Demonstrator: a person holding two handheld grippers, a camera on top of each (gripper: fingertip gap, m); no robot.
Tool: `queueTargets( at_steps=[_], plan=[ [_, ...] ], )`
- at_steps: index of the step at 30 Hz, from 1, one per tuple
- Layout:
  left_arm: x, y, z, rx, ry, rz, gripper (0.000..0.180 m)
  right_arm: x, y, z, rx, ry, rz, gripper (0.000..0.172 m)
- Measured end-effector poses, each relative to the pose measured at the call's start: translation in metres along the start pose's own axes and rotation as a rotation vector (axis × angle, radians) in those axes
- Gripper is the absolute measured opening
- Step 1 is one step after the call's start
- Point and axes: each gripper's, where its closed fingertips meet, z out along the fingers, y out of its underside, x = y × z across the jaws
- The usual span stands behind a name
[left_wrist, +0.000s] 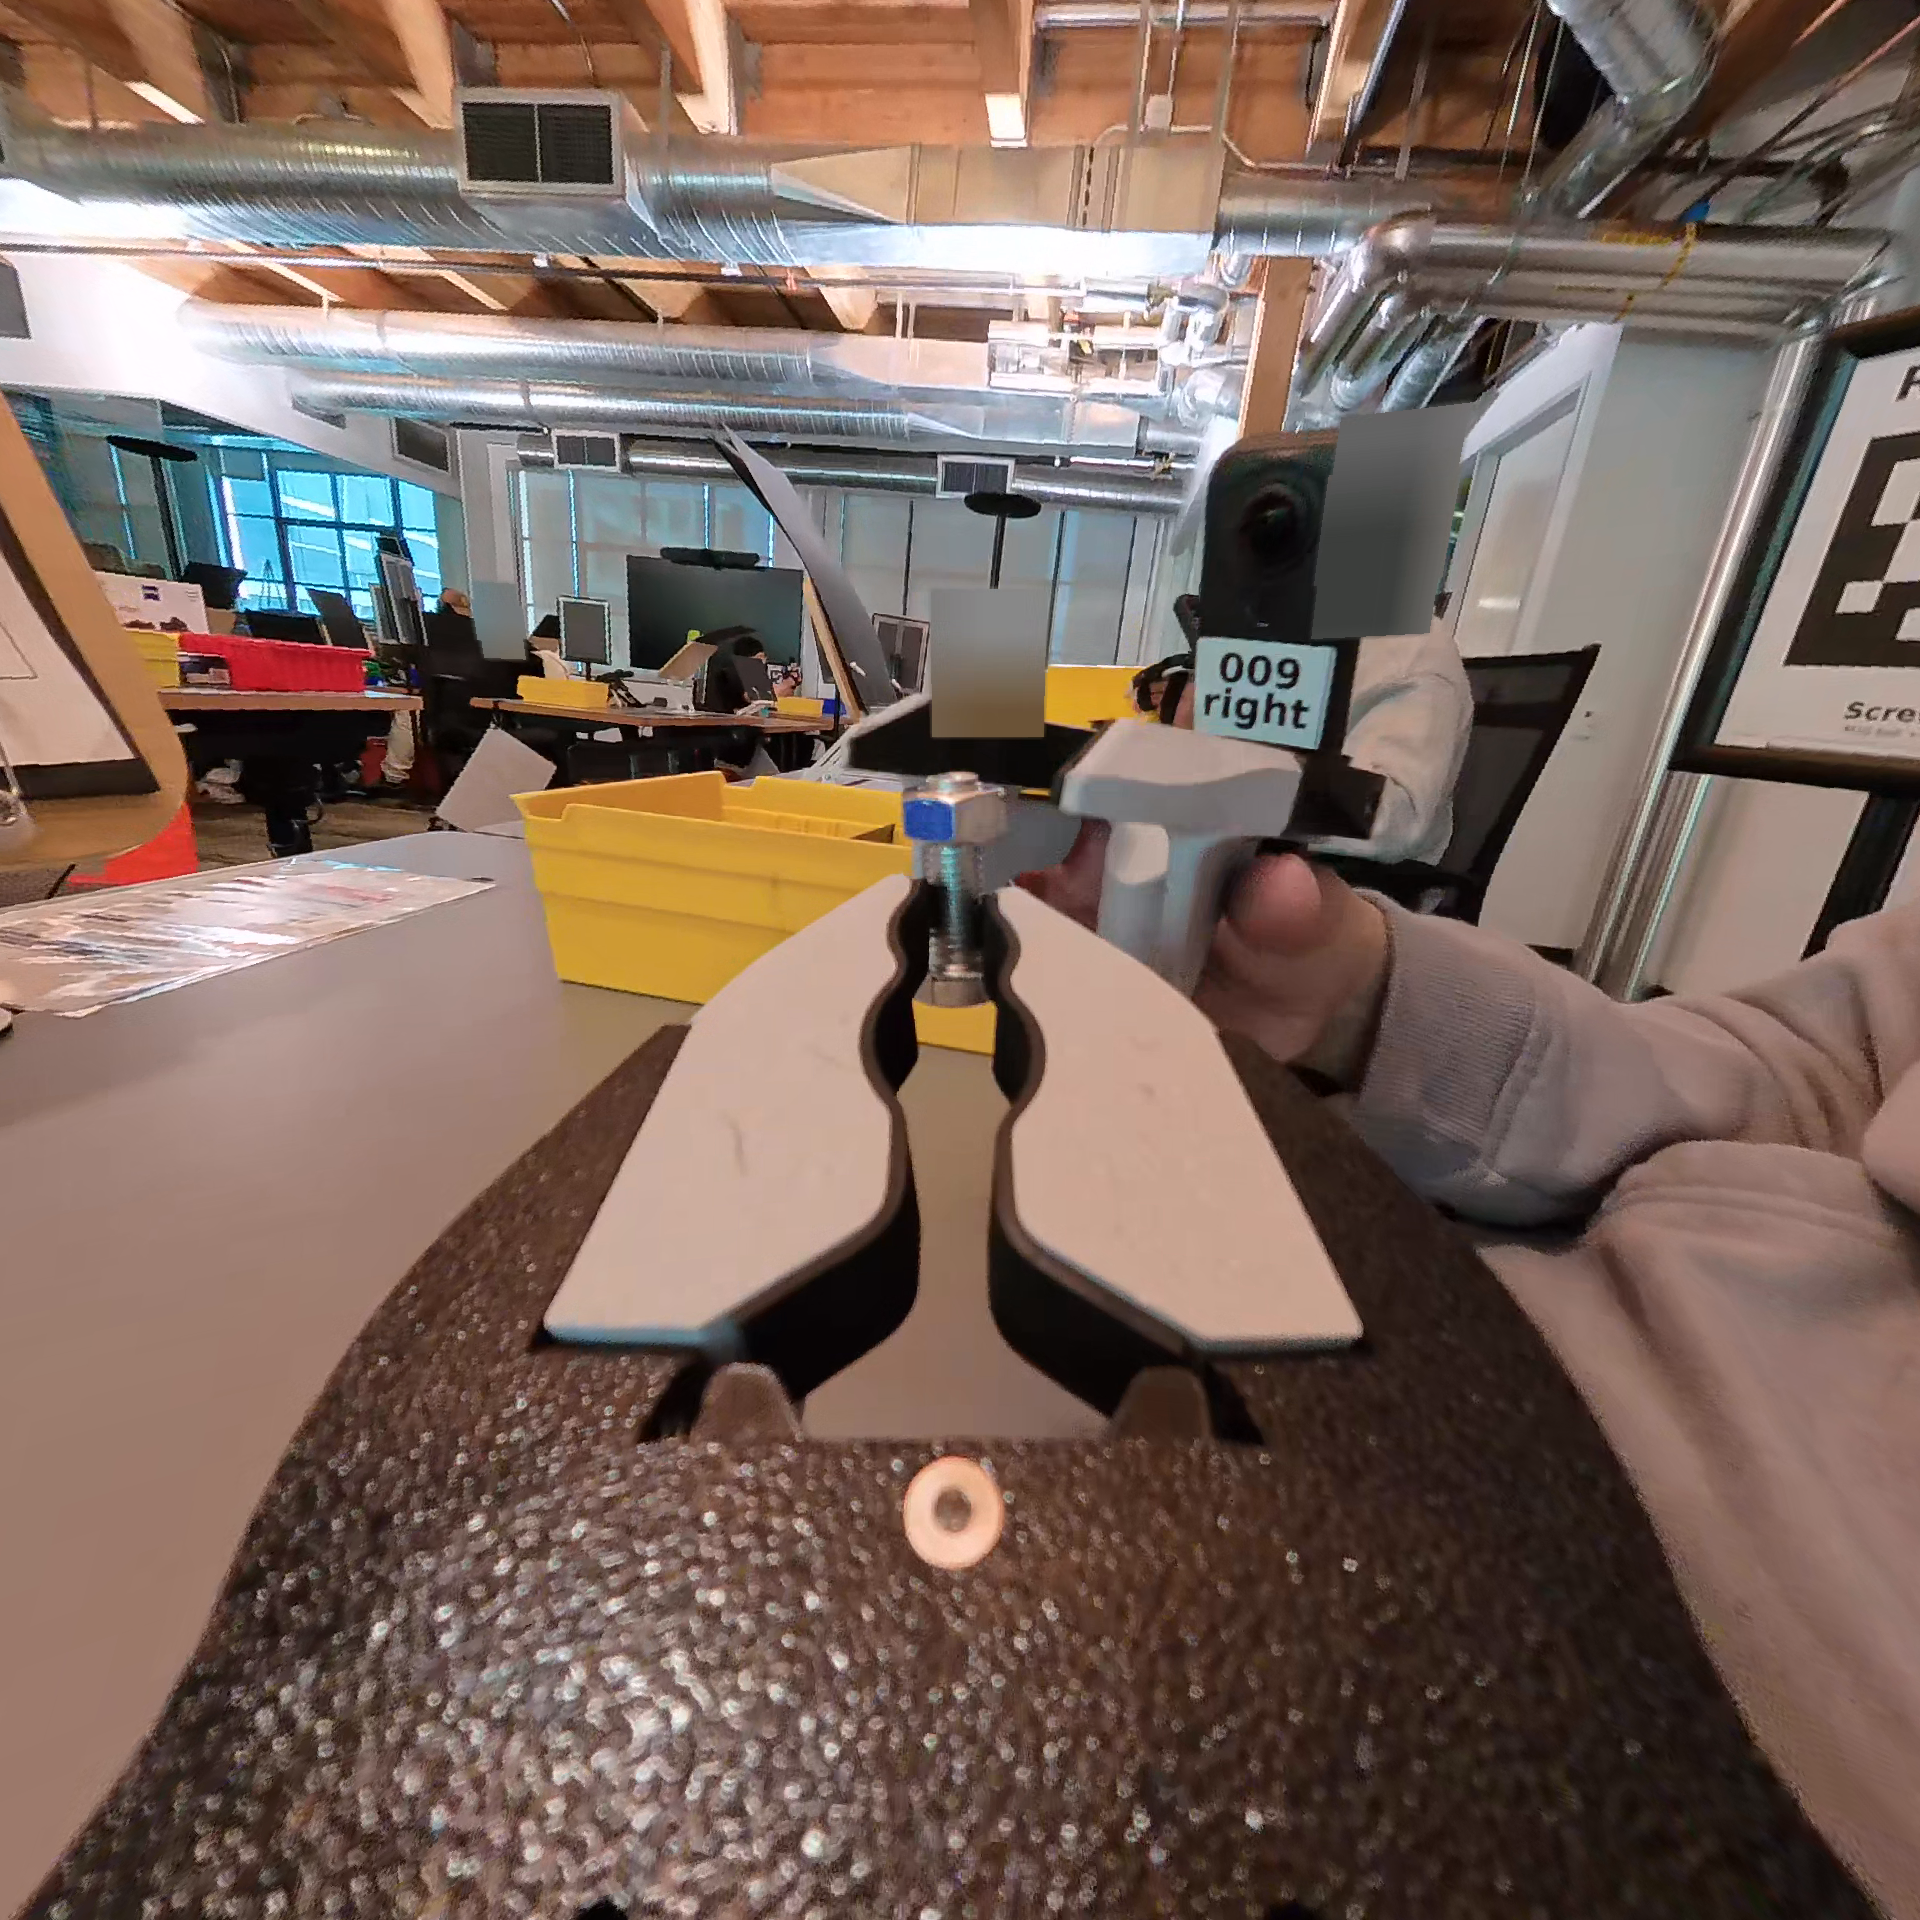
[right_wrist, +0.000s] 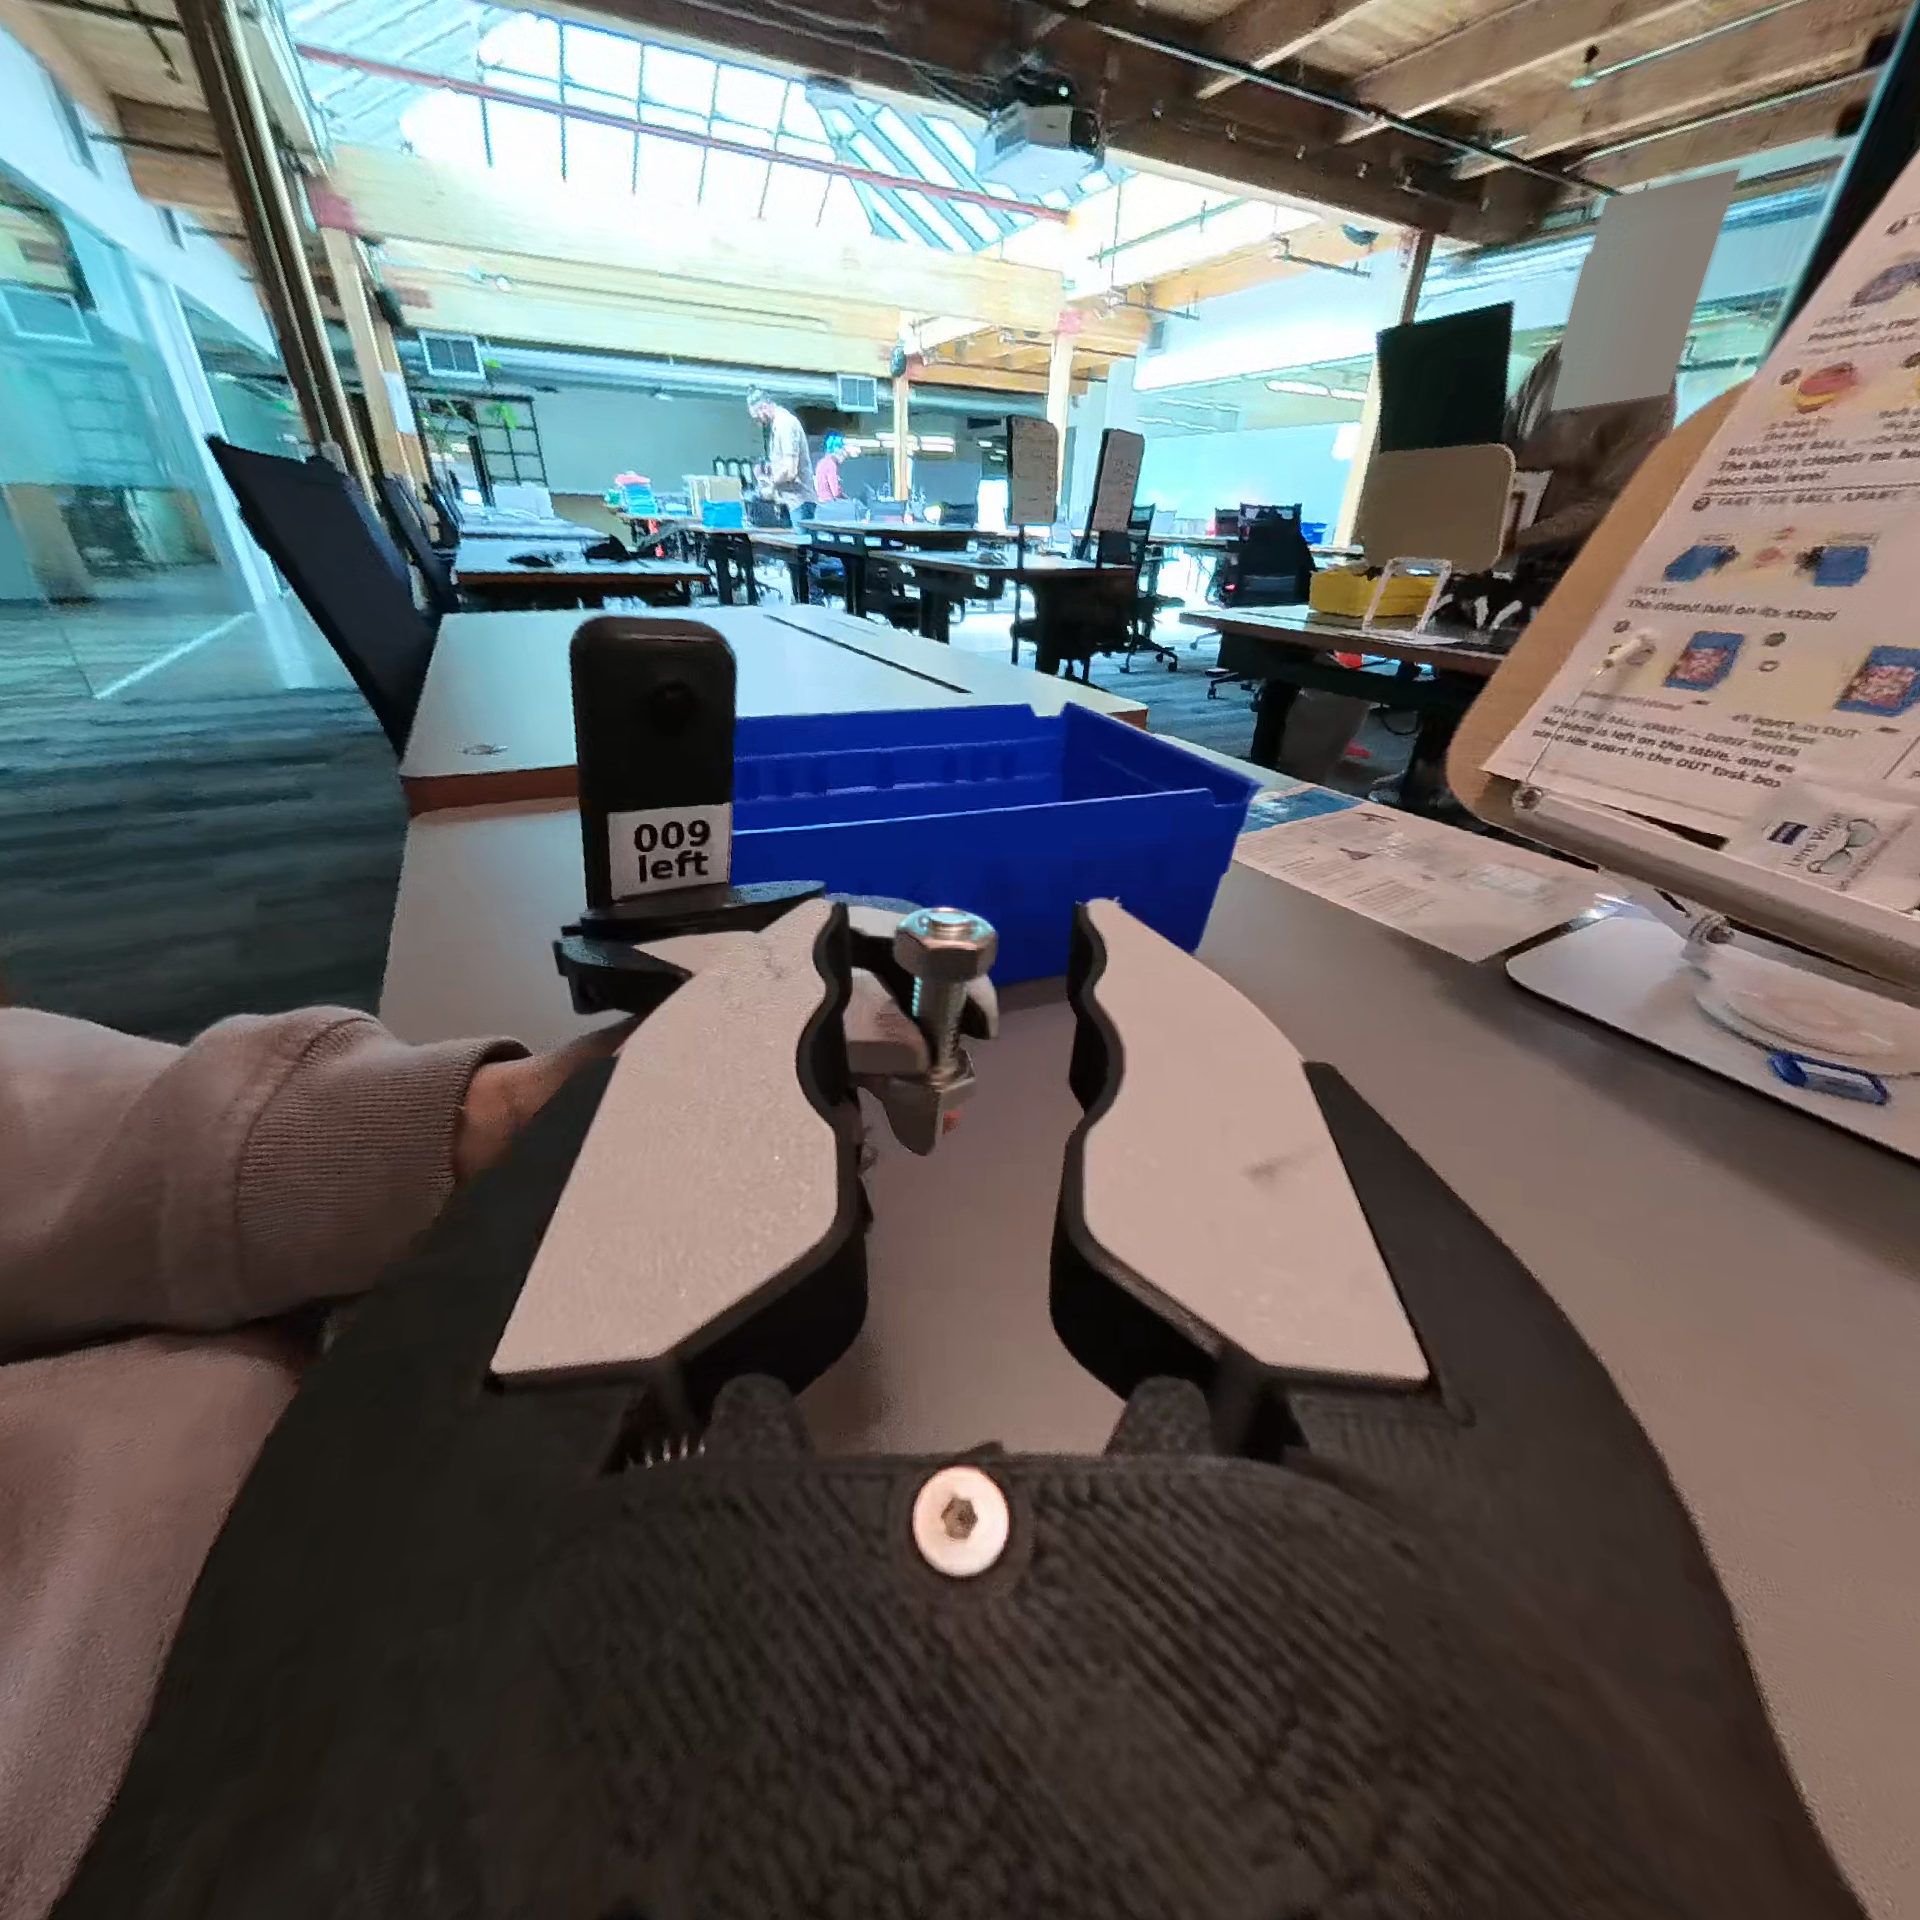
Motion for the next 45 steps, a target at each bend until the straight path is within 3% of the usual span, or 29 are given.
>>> queueTargets(
  at_steps=[3, 6, 8, 9, 14, 18, 19, 22, 26, 31, 35, 37, 42, 44, 45],
  plan=[
    [0.002, 0.0, 0.001, 0.0, 0.003, 0.006, 0.008, 0.003, 0.007, 0.005, -0.023, 0.036, -0.027, 0.035],
    [-0.003, -0.005, -0.003, 0.039, -0.006, -0.029, 0.009, 0.014, 0.004, -0.002, 0.027, 0.04, 0.052, 0.045],
    [-0.004, -0.009, -0.006, 0.065, -0.006, -0.034, 0.008, 0.042, 0.003, -0.013, 0.071, 0.157, 0.128, 0.031],
    [-0.005, -0.008, -0.006, 0.059, -0.011, -0.029, 0.008, 0.05, 0.001, -0.019, 0.095, 0.175, 0.141, 0.038],
    [0.0, -0.002, -0.001, 0.017, -0.002, 0.005, 0.008, 0.017, -0.005, -0.009, 0.097, 0.015, 0.088, 0.046],
    [0.004, 0.001, 0.002, -0.005, 0.005, 0.028, 0.008, 0.001, 0.0, 0.005, 0.065, 0.001, 0.064, 0.042],
    [0.003, 0.001, 0.001, -0.004, 0.004, 0.026, 0.008, 0.006, 0.002, 0.005, 0.06, 0.03, 0.058, 0.039],
    [-0.001, -0.001, -0.001, 0.012, -0.013, 0.005, 0.008, 0.018, 0.001, -0.004, 0.078, 0.04, 0.099, 0.051],
    [-0.003, -0.008, -0.005, 0.058, -0.013, -0.01, 0.008, 0.055, 0.003, -0.023, 0.102, 0.183, 0.126, 0.044],
    [0.002, 0.001, 0.001, -0.003, -0.005, 0.033, 0.008, 0.016, -0.01, -0.013, 0.128, -0.027, 0.129, 0.049],
    [0.005, 0.006, 0.004, -0.042, -0.003, 0.07, 0.008, -0.002, -0.006, 0.001, 0.083, -0.032, 0.047, 0.048],
    [0.006, 0.006, 0.004, -0.041, 0.001, 0.07, 0.008, 0.001, -0.001, 0.005, 0.062, 0.01, 0.022, 0.043],
    [-0.001, 0.001, 0.0, -0.006, -0.029, 0.036, 0.008, 0.02, -0.002, -0.006, 0.068, 0.062, 0.046, 0.053],
    [-0.003, -0.005, -0.004, 0.03, -0.03, 0.02, 0.008, 0.037, 0.002, -0.014, 0.048, 0.137, 0.035, 0.039],
    [-0.004, -0.006, -0.005, 0.039, -0.036, 0.017, 0.008, 0.049, 0.006, -0.019, 0.023, 0.191, 0.03, 0.044]
  ],
)
